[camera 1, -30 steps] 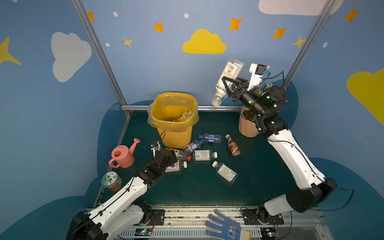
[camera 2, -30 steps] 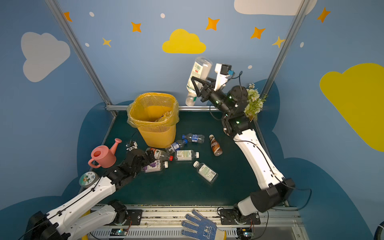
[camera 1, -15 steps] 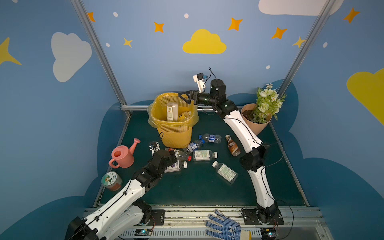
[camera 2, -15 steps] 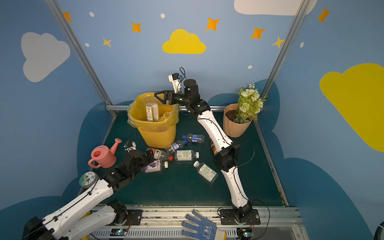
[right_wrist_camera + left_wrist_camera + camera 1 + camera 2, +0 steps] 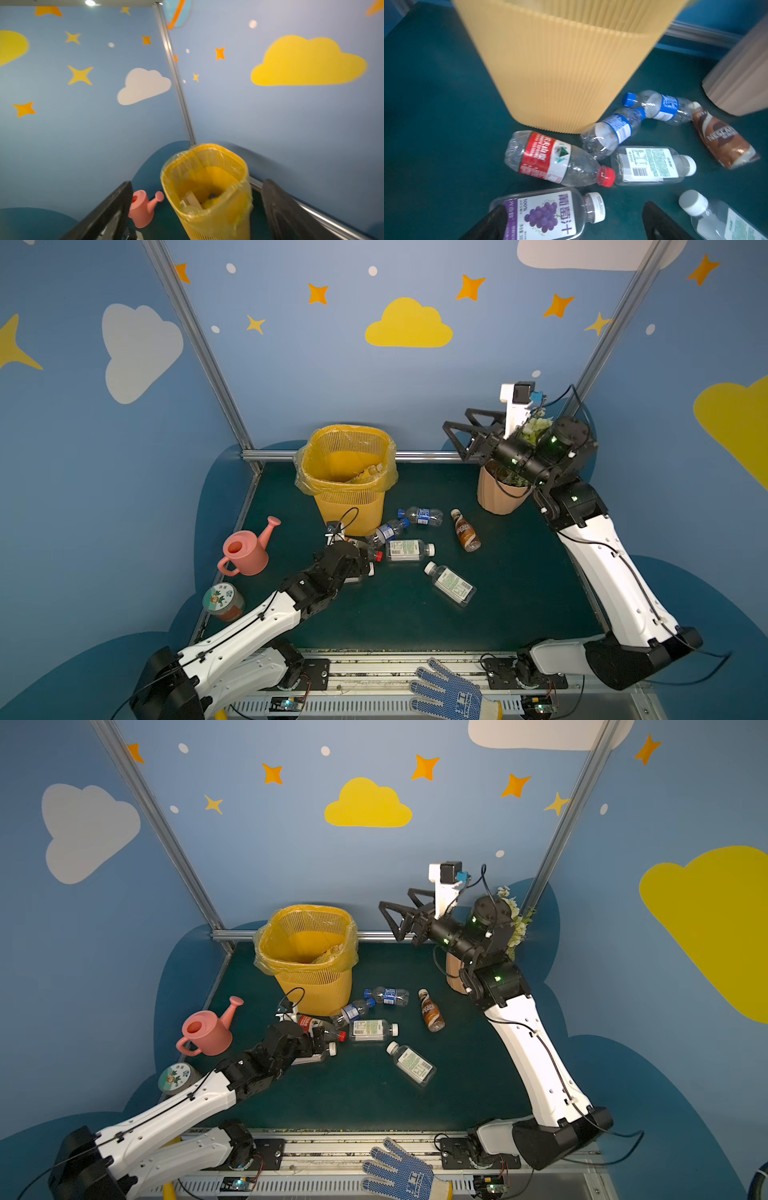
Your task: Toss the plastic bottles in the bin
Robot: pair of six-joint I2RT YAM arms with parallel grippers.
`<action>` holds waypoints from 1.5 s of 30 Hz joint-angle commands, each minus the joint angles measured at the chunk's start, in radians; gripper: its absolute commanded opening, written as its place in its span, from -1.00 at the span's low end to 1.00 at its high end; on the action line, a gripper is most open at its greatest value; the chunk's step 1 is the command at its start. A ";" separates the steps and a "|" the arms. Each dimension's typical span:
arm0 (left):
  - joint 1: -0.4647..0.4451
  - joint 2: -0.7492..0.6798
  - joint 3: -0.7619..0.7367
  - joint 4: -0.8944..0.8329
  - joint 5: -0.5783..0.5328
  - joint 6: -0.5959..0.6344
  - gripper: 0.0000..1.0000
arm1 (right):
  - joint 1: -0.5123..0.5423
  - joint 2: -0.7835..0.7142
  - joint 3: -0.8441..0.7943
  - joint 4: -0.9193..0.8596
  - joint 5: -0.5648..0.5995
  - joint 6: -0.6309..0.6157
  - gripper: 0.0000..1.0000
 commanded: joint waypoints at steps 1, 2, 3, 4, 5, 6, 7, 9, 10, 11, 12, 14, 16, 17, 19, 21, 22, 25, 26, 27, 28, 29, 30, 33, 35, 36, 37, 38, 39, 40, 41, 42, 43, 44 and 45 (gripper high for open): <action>-0.065 0.082 0.084 0.025 -0.001 0.187 1.00 | -0.042 -0.019 -0.212 -0.013 0.113 0.016 0.90; -0.087 0.117 0.107 0.025 0.004 0.226 1.00 | -0.057 -0.054 -0.275 -0.015 0.135 0.024 0.90; -0.103 0.146 0.126 0.021 0.016 0.261 1.00 | -0.071 -0.080 -0.327 -0.017 0.145 0.032 0.91; -0.119 0.182 0.150 0.017 0.037 0.300 1.00 | -0.088 -0.107 -0.385 -0.021 0.151 0.044 0.91; -0.124 0.215 0.170 0.013 0.064 0.330 1.00 | -0.105 -0.129 -0.431 -0.027 0.154 0.054 0.90; -0.132 0.251 0.194 0.005 0.091 0.366 1.00 | -0.127 -0.152 -0.482 -0.038 0.158 0.070 0.90; -0.142 0.287 0.219 -0.005 0.112 0.401 1.00 | -0.151 -0.178 -0.533 -0.051 0.162 0.088 0.90; -0.153 0.356 0.277 -0.037 0.138 0.464 1.00 | -0.185 -0.222 -0.616 -0.070 0.169 0.113 0.91; -0.155 0.394 0.318 -0.076 0.151 0.490 1.00 | -0.202 -0.245 -0.656 -0.079 0.169 0.125 0.90; -0.156 0.429 0.354 -0.107 0.158 0.506 1.00 | -0.214 -0.266 -0.688 -0.086 0.171 0.133 0.90; -0.156 0.470 0.393 -0.141 0.171 0.535 1.00 | -0.226 -0.285 -0.721 -0.093 0.173 0.137 0.91; -0.159 0.547 0.458 -0.194 0.193 0.589 1.00 | -0.241 -0.322 -0.769 -0.113 0.183 0.139 0.90; -0.160 0.626 0.518 -0.244 0.198 0.633 1.00 | -0.252 -0.347 -0.801 -0.138 0.185 0.138 0.90; -0.161 0.656 0.536 -0.255 0.199 0.652 1.00 | -0.256 -0.354 -0.814 -0.150 0.185 0.139 0.90; -0.161 0.708 0.567 -0.271 0.201 0.699 1.00 | -0.266 -0.370 -0.837 -0.165 0.185 0.140 0.90; -0.158 0.741 0.586 -0.277 0.187 0.739 1.00 | -0.279 -0.381 -0.853 -0.169 0.185 0.148 0.91; -0.158 0.758 0.596 -0.277 0.182 0.755 1.00 | -0.287 -0.385 -0.860 -0.168 0.183 0.152 0.91; -0.141 0.790 0.618 -0.272 0.202 0.782 1.00 | -0.305 -0.388 -0.866 -0.164 0.166 0.160 0.90; -0.134 0.796 0.624 -0.270 0.214 0.786 1.00 | -0.310 -0.387 -0.866 -0.165 0.161 0.162 0.90; -0.127 0.802 0.628 -0.267 0.224 0.797 1.00 | -0.313 -0.387 -0.864 -0.165 0.156 0.162 0.90; -0.122 0.810 0.632 -0.266 0.227 0.811 1.00 | -0.316 -0.387 -0.865 -0.165 0.153 0.163 0.91; -0.124 0.816 0.637 -0.264 0.221 0.824 1.00 | -0.318 -0.385 -0.865 -0.164 0.149 0.163 0.90; -0.124 0.826 0.641 -0.261 0.217 0.837 1.00 | -0.319 -0.384 -0.865 -0.163 0.148 0.164 0.91; -0.119 0.852 0.656 -0.251 0.224 0.876 1.00 | -0.325 -0.377 -0.867 -0.163 0.143 0.171 0.90; -0.113 0.873 0.669 -0.244 0.232 0.893 1.00 | -0.329 -0.374 -0.867 -0.163 0.139 0.177 0.91; -0.109 0.884 0.677 -0.246 0.236 0.903 1.00 | -0.330 -0.373 -0.869 -0.163 0.139 0.179 0.90; -0.105 0.896 0.686 -0.248 0.242 0.912 0.99 | -0.330 -0.374 -0.869 -0.163 0.140 0.180 0.91; -0.099 0.908 0.697 -0.252 0.246 0.921 0.99 | -0.332 -0.374 -0.870 -0.164 0.139 0.181 0.91; -0.096 0.920 0.707 -0.257 0.250 0.928 0.98 | -0.335 -0.376 -0.871 -0.167 0.139 0.179 0.91; -0.091 0.930 0.715 -0.261 0.258 0.932 0.98 | -0.336 -0.377 -0.870 -0.168 0.139 0.178 0.90; -0.086 0.938 0.723 -0.260 0.263 0.934 0.98 | -0.338 -0.381 -0.872 -0.169 0.140 0.177 0.90; -0.081 0.945 0.730 -0.259 0.270 0.936 0.97 | -0.341 -0.382 -0.872 -0.172 0.140 0.176 0.90; -0.077 0.951 0.734 -0.258 0.277 0.938 0.97 | -0.343 -0.382 -0.873 -0.172 0.140 0.177 0.91; -0.075 0.958 0.737 -0.256 0.280 0.941 0.98 | -0.346 -0.383 -0.876 -0.172 0.140 0.177 0.90; -0.075 0.968 0.744 -0.260 0.283 0.947 0.97 | -0.347 -0.384 -0.878 -0.171 0.140 0.177 0.91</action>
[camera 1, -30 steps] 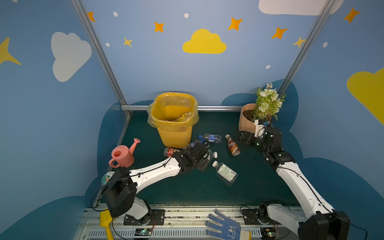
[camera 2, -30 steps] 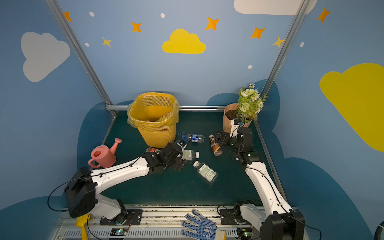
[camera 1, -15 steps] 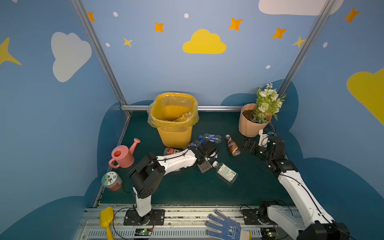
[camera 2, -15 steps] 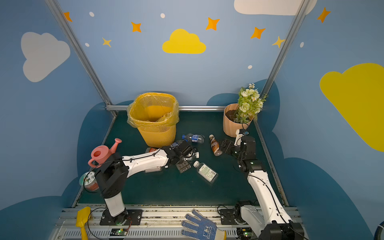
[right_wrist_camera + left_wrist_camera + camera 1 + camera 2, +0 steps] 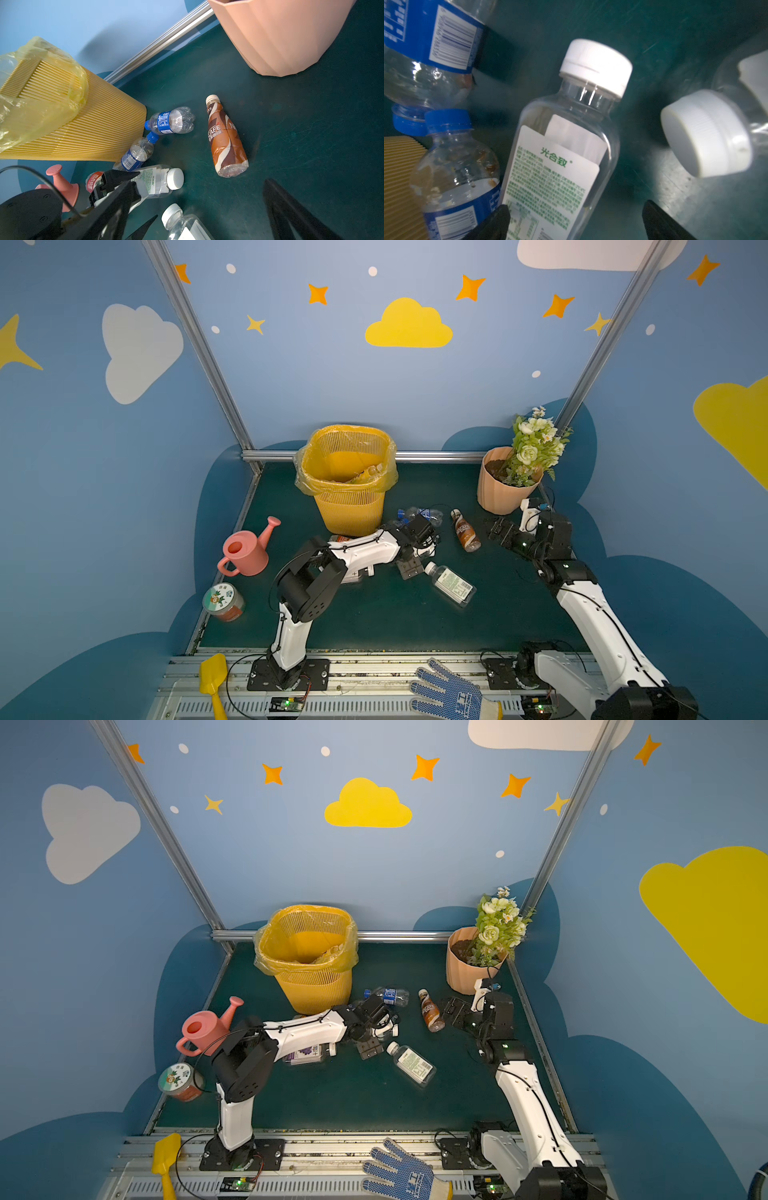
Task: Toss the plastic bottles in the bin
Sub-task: 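Reach the left gripper to the white-capped green-label bottle and grasp it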
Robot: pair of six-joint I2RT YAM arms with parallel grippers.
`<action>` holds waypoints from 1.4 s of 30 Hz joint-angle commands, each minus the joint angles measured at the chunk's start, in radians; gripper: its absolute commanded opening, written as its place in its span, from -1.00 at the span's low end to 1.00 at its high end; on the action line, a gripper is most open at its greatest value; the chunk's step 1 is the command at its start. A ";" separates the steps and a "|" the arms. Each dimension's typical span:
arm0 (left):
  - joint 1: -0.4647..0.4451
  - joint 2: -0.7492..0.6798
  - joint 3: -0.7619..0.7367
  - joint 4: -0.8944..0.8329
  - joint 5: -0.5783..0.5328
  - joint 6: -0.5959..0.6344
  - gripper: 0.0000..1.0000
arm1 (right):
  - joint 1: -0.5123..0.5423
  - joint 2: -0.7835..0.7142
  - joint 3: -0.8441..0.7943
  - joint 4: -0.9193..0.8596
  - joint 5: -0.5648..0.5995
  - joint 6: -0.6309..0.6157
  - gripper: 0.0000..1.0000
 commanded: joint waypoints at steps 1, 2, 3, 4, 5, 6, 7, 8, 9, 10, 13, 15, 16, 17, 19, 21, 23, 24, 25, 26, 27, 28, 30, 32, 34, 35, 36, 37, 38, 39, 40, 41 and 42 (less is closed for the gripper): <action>0.008 0.027 0.035 -0.019 0.030 0.034 0.96 | -0.009 -0.014 -0.012 -0.011 -0.011 0.004 0.90; 0.007 0.041 0.043 -0.030 0.030 0.034 0.95 | -0.011 -0.014 -0.013 -0.012 -0.014 0.005 0.91; 0.007 0.052 0.051 -0.040 0.033 0.034 0.94 | -0.011 -0.013 -0.014 -0.012 -0.016 0.006 0.90; 0.009 0.060 0.054 -0.047 0.036 0.033 0.92 | -0.013 -0.014 -0.015 -0.011 -0.017 0.007 0.91; 0.007 0.065 0.057 -0.054 0.043 0.031 0.90 | -0.015 -0.013 -0.017 -0.012 -0.019 0.007 0.90; 0.006 0.067 0.055 -0.056 0.052 0.028 0.88 | -0.016 -0.014 -0.018 -0.013 -0.019 0.007 0.90; 0.007 0.067 0.053 -0.057 0.058 0.026 0.85 | -0.017 -0.015 -0.021 -0.014 -0.019 0.007 0.90; 0.004 0.065 0.047 -0.057 0.063 0.023 0.81 | -0.020 -0.015 -0.023 -0.014 -0.019 0.007 0.91; 0.003 0.062 0.042 -0.054 0.068 0.018 0.80 | -0.021 -0.017 -0.025 -0.012 -0.019 0.007 0.91; 0.002 0.058 0.038 -0.053 0.072 0.015 0.79 | -0.024 -0.017 -0.027 -0.012 -0.020 0.007 0.91; 0.003 0.052 0.033 -0.061 0.082 0.011 0.77 | -0.029 -0.017 -0.030 -0.011 -0.026 0.008 0.90; 0.001 0.051 0.033 -0.069 0.090 0.009 0.72 | -0.033 -0.016 -0.035 -0.009 -0.029 0.010 0.90; 0.001 0.050 0.031 -0.072 0.093 0.007 0.70 | -0.034 -0.016 -0.035 -0.008 -0.032 0.011 0.91; -0.001 0.049 0.032 -0.078 0.098 0.004 0.67 | -0.035 -0.017 -0.037 -0.008 -0.035 0.012 0.91; -0.002 0.039 0.033 -0.098 0.112 -0.006 0.65 | -0.040 -0.020 -0.039 -0.011 -0.036 0.013 0.91; -0.005 0.013 0.023 -0.111 0.139 -0.024 0.65 | -0.042 -0.025 -0.045 -0.013 -0.030 0.019 0.91; -0.010 -0.019 0.005 -0.109 0.155 -0.046 0.64 | -0.046 -0.025 -0.049 -0.002 -0.032 0.023 0.91; -0.013 -0.035 -0.007 -0.107 0.158 -0.058 0.65 | -0.047 -0.023 -0.049 0.000 -0.036 0.025 0.90; -0.015 -0.047 -0.017 -0.103 0.158 -0.067 0.64 | -0.049 -0.021 -0.049 0.002 -0.041 0.027 0.90; -0.019 -0.059 -0.027 -0.096 0.159 -0.077 0.65 | -0.051 -0.018 -0.049 0.002 -0.043 0.027 0.91; -0.021 -0.073 -0.037 -0.090 0.159 -0.084 0.65 | -0.051 -0.017 -0.049 0.002 -0.044 0.028 0.91; -0.023 -0.080 -0.045 -0.083 0.161 -0.092 0.65 | -0.053 -0.016 -0.049 0.003 -0.043 0.030 0.90; -0.026 -0.096 -0.055 -0.072 0.157 -0.103 0.65 | -0.052 -0.013 -0.049 0.006 -0.042 0.030 0.90; -0.027 -0.105 -0.055 -0.066 0.149 -0.107 0.64 | -0.054 -0.010 -0.049 0.008 -0.043 0.032 0.90; -0.025 -0.114 -0.055 -0.051 0.139 -0.108 0.66 | -0.055 -0.008 -0.049 0.011 -0.048 0.034 0.90; -0.024 -0.122 -0.055 -0.039 0.139 -0.104 0.67 | -0.056 -0.008 -0.048 0.010 -0.048 0.033 0.90; -0.021 -0.130 -0.054 -0.025 0.140 -0.097 0.69 | -0.056 -0.008 -0.049 0.009 -0.049 0.035 0.90; -0.022 -0.134 -0.050 -0.012 0.139 -0.091 0.71 | -0.057 -0.010 -0.049 0.008 -0.049 0.034 0.90; -0.018 -0.137 -0.046 0.001 0.137 -0.082 0.73 | -0.058 -0.011 -0.049 0.009 -0.047 0.034 0.91; -0.016 -0.138 -0.039 0.013 0.134 -0.075 0.75 | -0.058 -0.013 -0.049 0.007 -0.048 0.036 0.91; -0.011 -0.138 -0.032 0.019 0.133 -0.070 0.77 | -0.057 -0.014 -0.048 0.007 -0.048 0.037 0.91; -0.007 -0.133 -0.020 0.020 0.135 -0.064 0.78 | -0.058 -0.017 -0.075 0.007 -0.046 0.037 0.91; -0.004 -0.127 -0.009 0.017 0.133 -0.057 0.79 | -0.059 -0.020 -0.080 0.009 -0.046 0.039 0.90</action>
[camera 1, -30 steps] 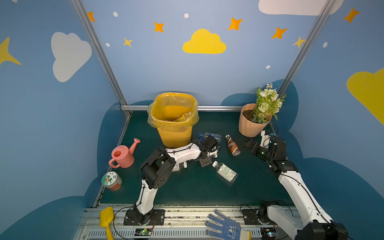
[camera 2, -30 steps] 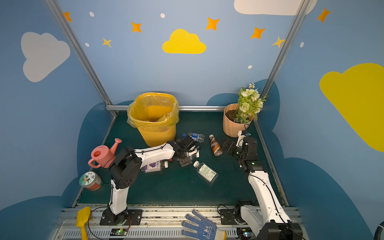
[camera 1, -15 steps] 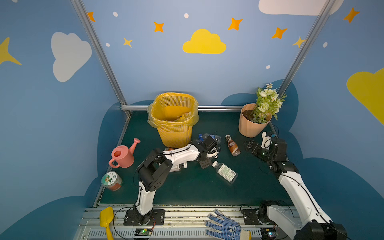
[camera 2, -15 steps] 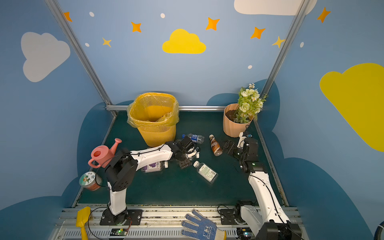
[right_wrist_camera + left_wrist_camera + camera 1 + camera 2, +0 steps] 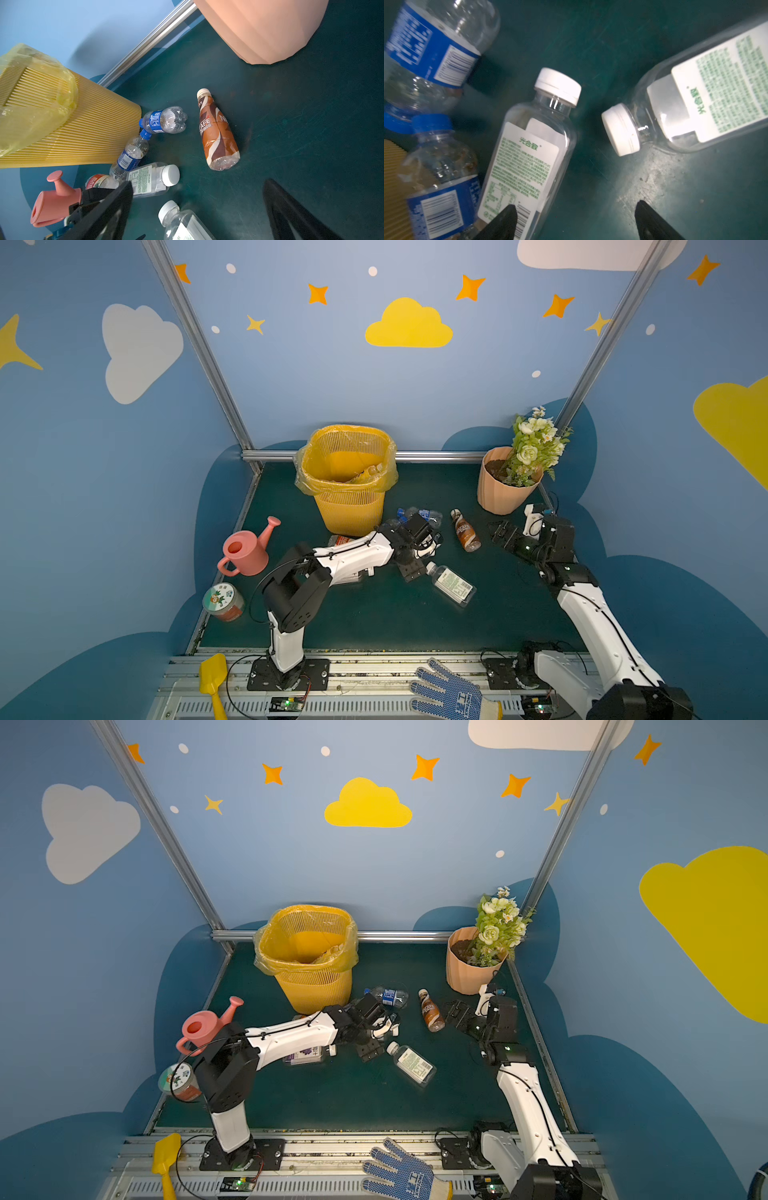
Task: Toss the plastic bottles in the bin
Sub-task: 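Reach the left gripper to the white-capped green-label bottle and grasp it, then close the left gripper on the green-label bottle and lift it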
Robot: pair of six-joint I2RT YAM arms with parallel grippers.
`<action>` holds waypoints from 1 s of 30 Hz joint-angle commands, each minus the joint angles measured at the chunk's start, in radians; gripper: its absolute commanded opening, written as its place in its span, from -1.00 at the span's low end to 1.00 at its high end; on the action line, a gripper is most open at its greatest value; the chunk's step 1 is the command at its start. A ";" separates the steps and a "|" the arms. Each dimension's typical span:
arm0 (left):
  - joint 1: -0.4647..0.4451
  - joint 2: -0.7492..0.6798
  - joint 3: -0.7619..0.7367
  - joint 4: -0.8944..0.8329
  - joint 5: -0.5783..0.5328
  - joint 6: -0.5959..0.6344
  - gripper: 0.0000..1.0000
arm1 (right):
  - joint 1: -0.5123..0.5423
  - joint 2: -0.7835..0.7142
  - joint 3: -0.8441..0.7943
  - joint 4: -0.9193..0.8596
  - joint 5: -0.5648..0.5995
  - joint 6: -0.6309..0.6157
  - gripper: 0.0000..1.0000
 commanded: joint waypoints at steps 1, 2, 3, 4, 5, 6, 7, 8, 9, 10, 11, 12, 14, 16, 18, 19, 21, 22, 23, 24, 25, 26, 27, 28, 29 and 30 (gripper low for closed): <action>0.014 -0.005 0.043 0.022 -0.007 0.025 0.80 | -0.004 -0.015 -0.033 0.006 -0.007 0.013 0.91; 0.016 0.001 0.050 0.018 -0.013 0.032 0.82 | -0.006 -0.017 -0.036 0.007 -0.007 0.014 0.91; 0.016 0.004 0.054 0.020 -0.020 0.039 0.83 | -0.005 -0.017 -0.038 0.006 -0.007 0.014 0.91; 0.018 0.007 0.055 0.023 -0.025 0.043 0.84 | -0.006 -0.018 -0.038 0.006 -0.007 0.014 0.91; 0.018 0.009 0.054 0.028 -0.032 0.046 0.85 | -0.008 -0.018 -0.040 0.006 -0.007 0.015 0.90; 0.018 0.011 0.053 0.035 -0.037 0.049 0.87 | -0.008 -0.018 -0.040 0.006 -0.008 0.017 0.90; 0.019 0.013 0.052 0.041 -0.044 0.050 0.89 | -0.009 -0.017 -0.040 0.007 -0.009 0.016 0.91; 0.022 0.021 0.054 0.043 -0.047 0.051 0.91 | -0.010 -0.017 -0.041 0.007 -0.010 0.016 0.91; 0.026 0.032 0.060 0.039 -0.043 0.054 0.92 | -0.009 -0.017 -0.043 0.009 -0.012 0.017 0.90; 0.031 0.044 0.067 0.031 -0.040 0.058 0.92 | -0.009 -0.017 -0.042 0.012 -0.013 0.018 0.91; 0.033 0.061 0.077 0.020 -0.038 0.060 0.92 | -0.010 -0.017 -0.042 0.012 -0.014 0.018 0.91; 0.036 0.072 0.086 0.013 -0.037 0.064 0.92 | -0.010 -0.017 -0.043 0.012 -0.016 0.018 0.91; 0.042 0.093 0.093 0.009 -0.031 0.075 0.93 | -0.013 -0.017 -0.043 0.012 -0.016 0.018 0.91; 0.043 0.106 0.095 0.011 -0.033 0.082 0.93 | -0.014 -0.020 -0.043 0.010 -0.016 0.016 0.90; 0.049 0.117 0.098 0.012 -0.037 0.087 0.95 | -0.015 -0.021 -0.045 0.007 -0.016 0.016 0.90; 0.052 0.124 0.101 0.009 -0.039 0.089 0.95 | -0.015 -0.021 -0.045 0.007 -0.016 0.016 0.91; 0.054 0.136 0.107 0.006 -0.051 0.092 0.96 | -0.016 -0.021 -0.045 0.006 -0.018 0.017 0.91; 0.053 0.144 0.110 0.001 -0.057 0.092 0.97 | -0.017 -0.024 -0.046 0.006 -0.021 0.018 0.90; 0.055 0.151 0.118 -0.013 -0.057 0.089 0.97 | -0.017 -0.023 -0.045 0.007 -0.022 0.019 0.91; 0.054 0.158 0.125 -0.025 -0.055 0.087 0.97 | -0.017 -0.026 -0.046 0.007 -0.022 0.020 0.91; 0.055 0.164 0.125 -0.032 -0.054 0.085 0.97 | -0.017 -0.027 -0.047 0.009 -0.022 0.022 0.90; 0.055 0.168 0.123 -0.037 -0.051 0.084 0.97 | -0.019 -0.028 -0.049 0.012 -0.022 0.022 0.91; 0.055 0.171 0.121 -0.039 -0.047 0.083 0.96 | -0.018 -0.030 -0.050 0.013 -0.022 0.024 0.91; 0.055 0.172 0.118 -0.043 -0.044 0.084 0.96 | -0.020 -0.029 -0.050 0.012 -0.023 0.022 0.91; 0.054 0.173 0.116 -0.046 -0.039 0.081 0.95 | -0.021 -0.028 -0.049 0.013 -0.024 0.022 0.91; 0.054 0.176 0.118 -0.053 -0.034 0.079 0.93 | -0.021 -0.027 -0.048 0.013 -0.025 0.022 0.91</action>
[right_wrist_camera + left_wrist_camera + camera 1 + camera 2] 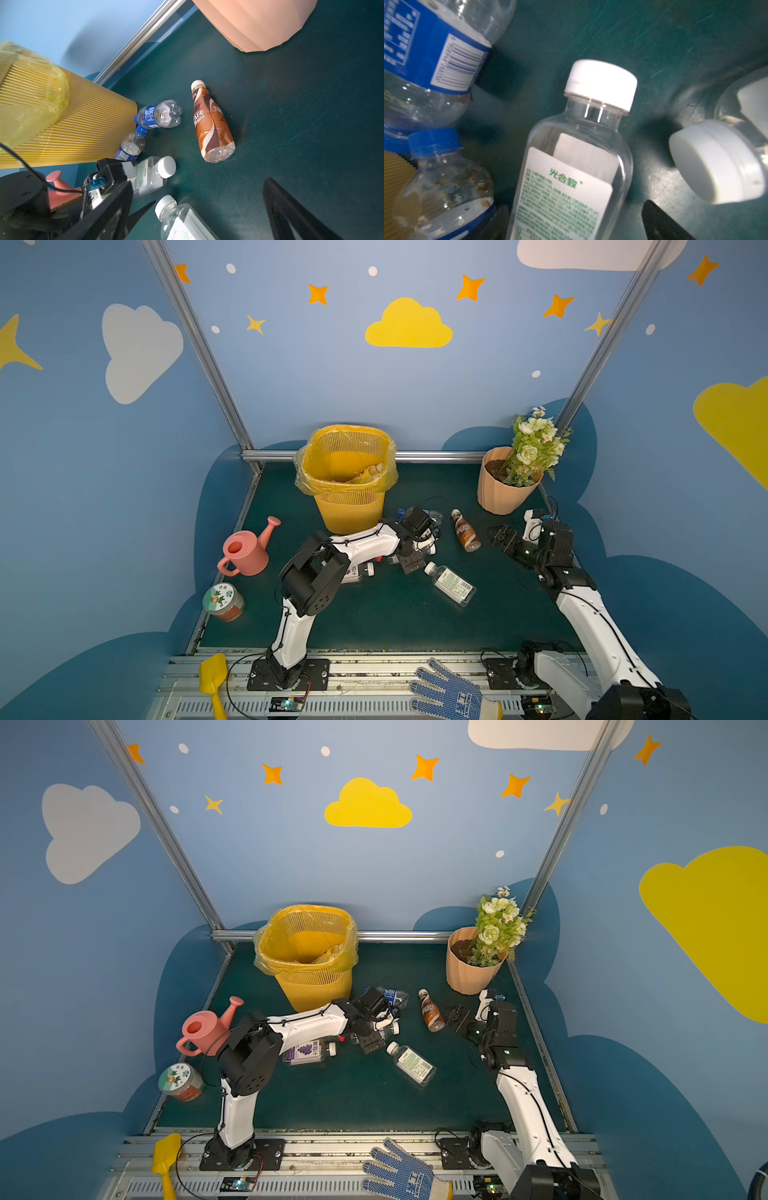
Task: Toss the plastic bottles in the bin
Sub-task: 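Close the left gripper on the green-label bottle and lift it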
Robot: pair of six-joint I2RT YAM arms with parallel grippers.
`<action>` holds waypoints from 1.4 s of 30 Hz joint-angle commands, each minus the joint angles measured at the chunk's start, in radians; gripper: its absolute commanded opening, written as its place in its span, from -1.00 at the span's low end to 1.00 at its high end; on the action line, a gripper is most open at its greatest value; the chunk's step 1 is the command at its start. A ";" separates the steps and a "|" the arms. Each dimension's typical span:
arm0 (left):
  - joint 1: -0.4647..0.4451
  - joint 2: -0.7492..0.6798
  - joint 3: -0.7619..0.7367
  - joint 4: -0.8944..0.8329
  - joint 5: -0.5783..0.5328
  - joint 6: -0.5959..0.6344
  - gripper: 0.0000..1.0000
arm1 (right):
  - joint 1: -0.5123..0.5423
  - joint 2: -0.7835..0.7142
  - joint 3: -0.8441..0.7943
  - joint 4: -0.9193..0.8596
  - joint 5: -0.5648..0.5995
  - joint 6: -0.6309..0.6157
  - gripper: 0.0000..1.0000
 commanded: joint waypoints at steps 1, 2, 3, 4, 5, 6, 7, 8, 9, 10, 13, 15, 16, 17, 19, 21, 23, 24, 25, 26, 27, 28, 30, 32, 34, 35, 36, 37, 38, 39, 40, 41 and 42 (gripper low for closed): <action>0.003 0.016 0.016 -0.054 0.018 0.000 0.92 | -0.007 -0.010 -0.010 0.015 -0.014 0.002 0.90; 0.004 0.014 0.016 -0.060 0.024 -0.005 0.90 | -0.007 -0.008 -0.009 0.017 -0.016 0.005 0.90; 0.001 0.012 0.016 -0.062 0.032 -0.011 0.88 | -0.009 -0.005 -0.011 0.022 -0.019 0.007 0.90; 0.001 0.008 0.012 -0.063 0.041 -0.015 0.86 | -0.008 -0.002 -0.010 0.024 -0.021 0.009 0.91; 0.000 0.006 0.008 -0.063 0.046 -0.020 0.85 | -0.007 0.001 -0.010 0.028 -0.022 0.012 0.90; -0.002 0.001 0.004 -0.062 0.051 -0.025 0.83 | -0.007 0.005 -0.010 0.030 -0.025 0.012 0.91; -0.002 -0.001 -0.002 -0.063 0.056 -0.031 0.81 | -0.007 0.007 -0.011 0.031 -0.027 0.013 0.90; -0.004 -0.002 -0.005 -0.064 0.060 -0.035 0.79 | -0.008 0.009 -0.011 0.032 -0.028 0.014 0.90; -0.004 -0.003 -0.008 -0.067 0.063 -0.041 0.77 | -0.009 0.011 -0.011 0.033 -0.028 0.013 0.90; -0.006 -0.002 -0.011 -0.071 0.063 -0.048 0.75 | -0.008 0.012 -0.011 0.036 -0.029 0.014 0.90; -0.008 0.002 -0.020 -0.077 0.066 -0.063 0.71 | -0.008 0.019 -0.010 0.040 -0.033 0.013 0.91; -0.010 0.002 -0.028 -0.076 0.069 -0.071 0.68 | -0.011 0.024 -0.007 0.041 -0.036 0.013 0.91; -0.011 0.001 -0.032 -0.076 0.070 -0.075 0.63 | -0.011 0.026 -0.008 0.040 -0.037 0.013 0.91; -0.012 0.002 -0.032 -0.078 0.070 -0.080 0.59 | -0.011 0.027 -0.006 0.040 -0.038 0.013 0.91; -0.012 -0.004 -0.032 -0.072 0.075 -0.092 0.51 | -0.011 0.029 -0.005 0.043 -0.039 0.015 0.91; -0.014 -0.016 -0.039 -0.057 0.086 -0.101 0.44 | -0.011 0.032 -0.005 0.045 -0.041 0.017 0.90; -0.013 -0.026 -0.042 -0.048 0.093 -0.115 0.39 | -0.012 0.033 -0.001 0.043 -0.044 0.017 0.90; -0.013 -0.034 -0.044 -0.044 0.096 -0.121 0.37 | -0.013 0.032 -0.002 0.041 -0.045 0.018 0.91; -0.012 -0.042 -0.046 -0.040 0.101 -0.129 0.37 | -0.013 0.031 -0.001 0.039 -0.046 0.017 0.91; -0.010 -0.050 -0.049 -0.034 0.106 -0.136 0.34 | -0.013 0.030 -0.001 0.037 -0.044 0.016 0.91; -0.009 -0.061 -0.054 -0.027 0.111 -0.145 0.32 | -0.013 0.028 -0.002 0.034 -0.043 0.017 0.91; -0.008 -0.073 -0.061 -0.015 0.115 -0.155 0.30 | -0.012 0.025 -0.006 0.034 -0.041 0.016 0.90; -0.007 -0.100 -0.073 0.006 0.118 -0.175 0.26 | -0.014 0.021 -0.009 0.033 -0.041 0.018 0.91; -0.004 -0.126 -0.084 0.026 0.112 -0.192 0.20 | -0.013 0.017 -0.011 0.032 -0.041 0.018 0.91; -0.003 -0.151 -0.089 0.037 0.101 -0.207 0.15 | -0.014 0.013 -0.014 0.032 -0.040 0.019 0.90; -0.003 -0.163 -0.089 0.040 0.098 -0.214 0.11 | -0.015 0.011 -0.013 0.031 -0.039 0.018 0.91; -0.003 -0.173 -0.090 0.044 0.095 -0.220 0.09 | -0.016 0.009 -0.015 0.031 -0.039 0.019 0.91; -0.005 -0.187 -0.092 0.051 0.092 -0.228 0.07 | -0.015 0.009 -0.017 0.031 -0.038 0.018 0.91; -0.009 -0.199 -0.095 0.058 0.088 -0.234 0.05 | -0.015 0.008 -0.017 0.028 -0.036 0.018 0.90; -0.009 -0.214 -0.097 0.066 0.082 -0.241 0.03 | -0.016 0.008 -0.013 0.020 -0.035 0.015 0.90; -0.011 -0.230 -0.100 0.078 0.073 -0.249 0.00 | -0.016 0.008 -0.010 0.008 -0.035 0.008 0.90; -0.012 -0.246 -0.103 0.087 0.066 -0.257 -0.02 | -0.015 0.011 -0.006 0.001 -0.037 -0.003 0.90; -0.015 -0.263 -0.105 0.097 0.059 -0.266 -0.03 | -0.016 0.012 -0.001 -0.004 -0.044 -0.019 0.90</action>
